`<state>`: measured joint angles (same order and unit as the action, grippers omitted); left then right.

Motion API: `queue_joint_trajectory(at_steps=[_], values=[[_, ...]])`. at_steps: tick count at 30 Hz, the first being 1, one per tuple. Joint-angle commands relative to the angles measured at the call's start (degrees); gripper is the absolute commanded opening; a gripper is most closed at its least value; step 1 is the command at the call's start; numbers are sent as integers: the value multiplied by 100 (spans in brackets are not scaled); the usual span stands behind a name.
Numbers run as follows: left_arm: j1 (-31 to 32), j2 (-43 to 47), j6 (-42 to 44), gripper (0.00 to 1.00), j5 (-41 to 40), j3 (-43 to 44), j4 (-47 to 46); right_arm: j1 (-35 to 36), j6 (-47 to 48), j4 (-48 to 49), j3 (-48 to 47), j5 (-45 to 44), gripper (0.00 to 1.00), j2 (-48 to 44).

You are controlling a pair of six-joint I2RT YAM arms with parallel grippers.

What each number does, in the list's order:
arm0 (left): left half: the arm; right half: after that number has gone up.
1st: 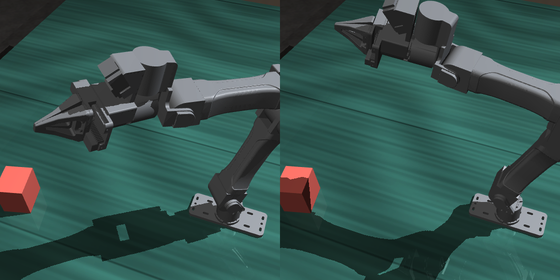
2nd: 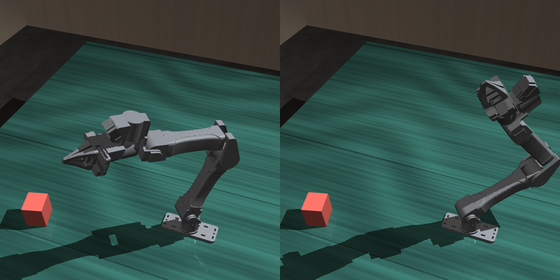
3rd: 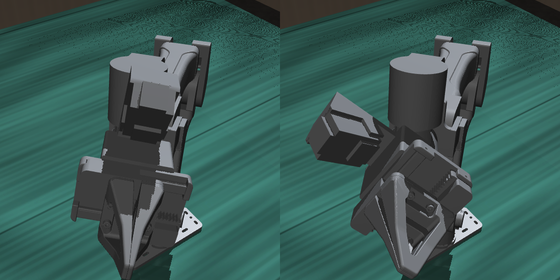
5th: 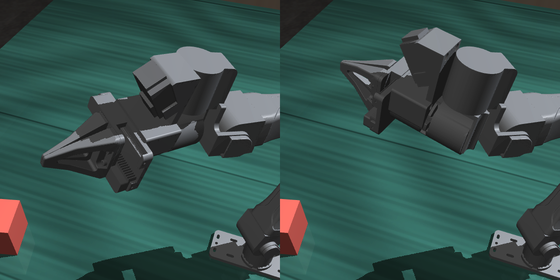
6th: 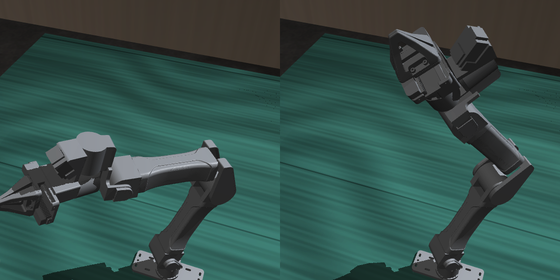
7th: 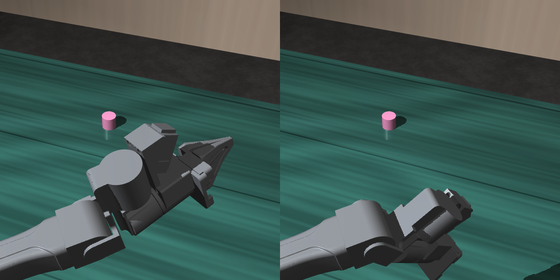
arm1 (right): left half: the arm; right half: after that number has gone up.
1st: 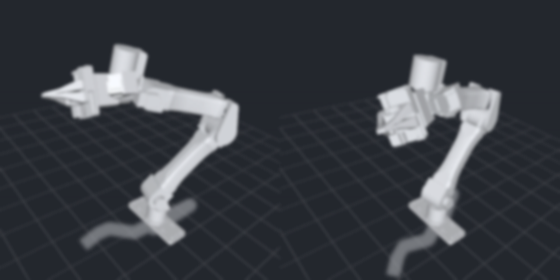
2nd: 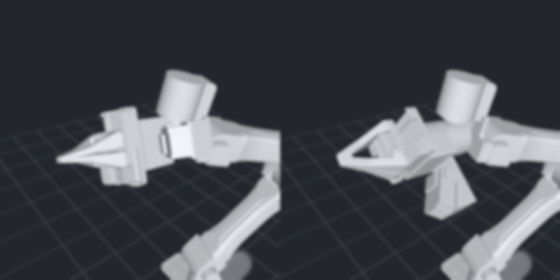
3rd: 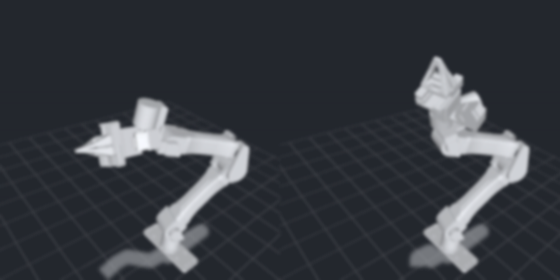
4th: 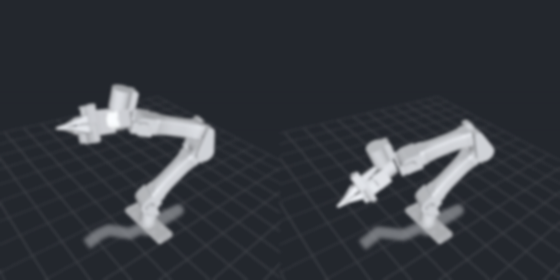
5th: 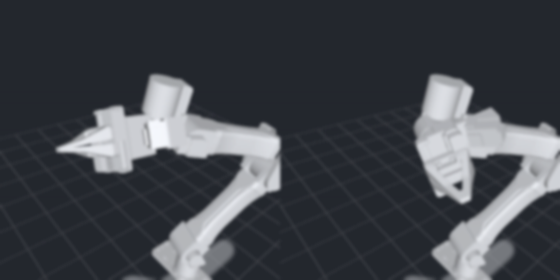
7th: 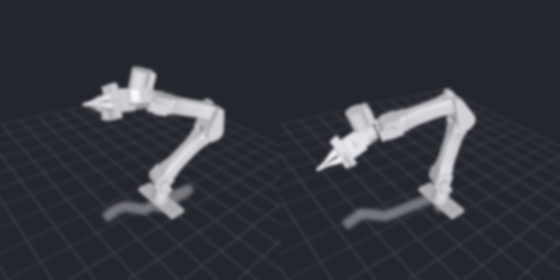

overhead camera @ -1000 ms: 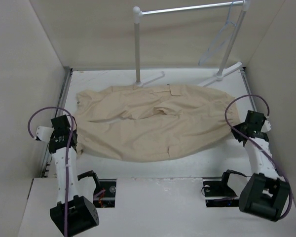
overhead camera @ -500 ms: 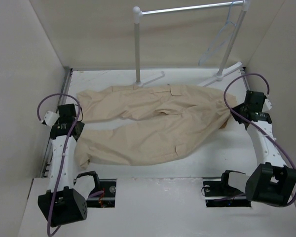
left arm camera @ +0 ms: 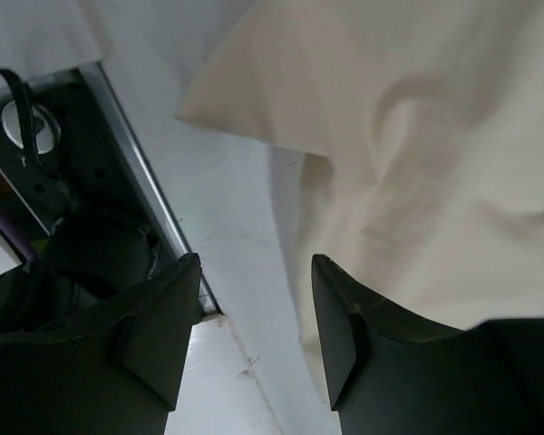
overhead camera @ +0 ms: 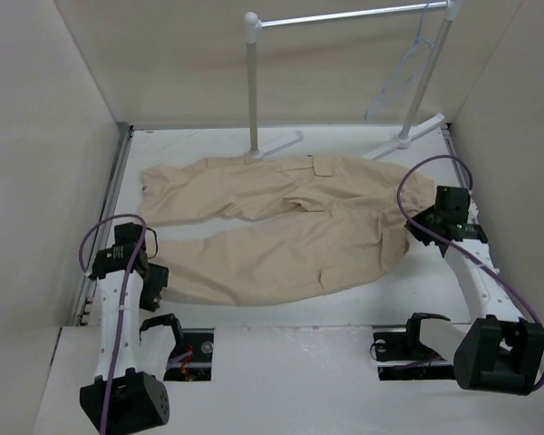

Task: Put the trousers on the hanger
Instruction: Fold the trousers at the center of the board.

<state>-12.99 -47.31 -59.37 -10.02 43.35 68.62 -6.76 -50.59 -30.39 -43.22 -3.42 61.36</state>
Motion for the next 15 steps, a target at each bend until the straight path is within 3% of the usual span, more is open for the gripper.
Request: queue_joint_trajectory(at_steps=[1,6,9,11,13,15], values=[[-137,-6,-408,51,106,-362,-135,74,-83,358,-37,227,5,-2],[-322,-629,-636,52,-25,-906,-1489,127,-100,385,68,324,5,-107],[-445,-701,-645,50,-114,-1372,-2772,109,-92,332,130,342,5,-230],[-577,-840,-628,40,0,-1627,-3405,136,-92,245,156,360,5,-318],[-604,-999,-505,20,52,-1803,-3880,136,-74,201,200,360,6,-371],[-665,-1008,-453,6,219,-1831,-4031,110,-30,148,218,360,6,-414]])
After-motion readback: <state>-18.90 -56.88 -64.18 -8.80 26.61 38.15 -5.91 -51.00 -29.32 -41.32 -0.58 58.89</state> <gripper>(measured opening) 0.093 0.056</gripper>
